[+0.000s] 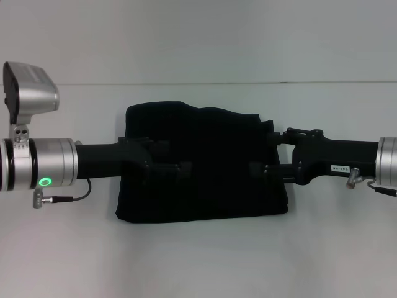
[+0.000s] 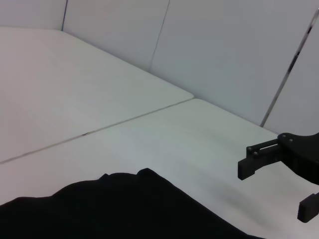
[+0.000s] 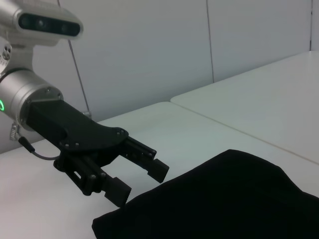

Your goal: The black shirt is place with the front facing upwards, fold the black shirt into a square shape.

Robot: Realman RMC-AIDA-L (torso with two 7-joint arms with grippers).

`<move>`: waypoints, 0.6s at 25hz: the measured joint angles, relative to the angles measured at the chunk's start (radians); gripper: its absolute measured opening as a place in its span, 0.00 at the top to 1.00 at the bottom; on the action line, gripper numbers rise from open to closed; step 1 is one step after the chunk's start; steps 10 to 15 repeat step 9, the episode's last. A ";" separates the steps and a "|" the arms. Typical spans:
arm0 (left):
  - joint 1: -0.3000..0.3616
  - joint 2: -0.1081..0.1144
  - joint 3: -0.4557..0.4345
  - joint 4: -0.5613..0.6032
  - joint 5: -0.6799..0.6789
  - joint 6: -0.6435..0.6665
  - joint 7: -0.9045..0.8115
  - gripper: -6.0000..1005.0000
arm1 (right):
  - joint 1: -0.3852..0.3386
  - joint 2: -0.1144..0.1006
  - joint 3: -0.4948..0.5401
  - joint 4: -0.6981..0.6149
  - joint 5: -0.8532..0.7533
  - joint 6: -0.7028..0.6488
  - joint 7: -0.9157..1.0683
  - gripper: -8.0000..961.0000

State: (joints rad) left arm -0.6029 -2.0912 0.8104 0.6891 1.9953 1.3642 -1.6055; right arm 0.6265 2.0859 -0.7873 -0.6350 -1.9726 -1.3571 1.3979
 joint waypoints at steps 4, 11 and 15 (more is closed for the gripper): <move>0.000 0.000 0.000 0.002 0.006 -0.001 -0.002 0.15 | 0.000 0.004 -0.007 -0.002 0.003 0.004 -0.018 0.05; 0.000 -0.001 0.001 0.003 0.019 -0.002 -0.014 0.15 | 0.001 0.004 -0.039 -0.002 0.001 0.018 -0.015 0.05; 0.000 -0.001 0.001 0.003 0.019 -0.002 -0.014 0.15 | 0.001 0.004 -0.039 -0.002 0.001 0.018 -0.015 0.05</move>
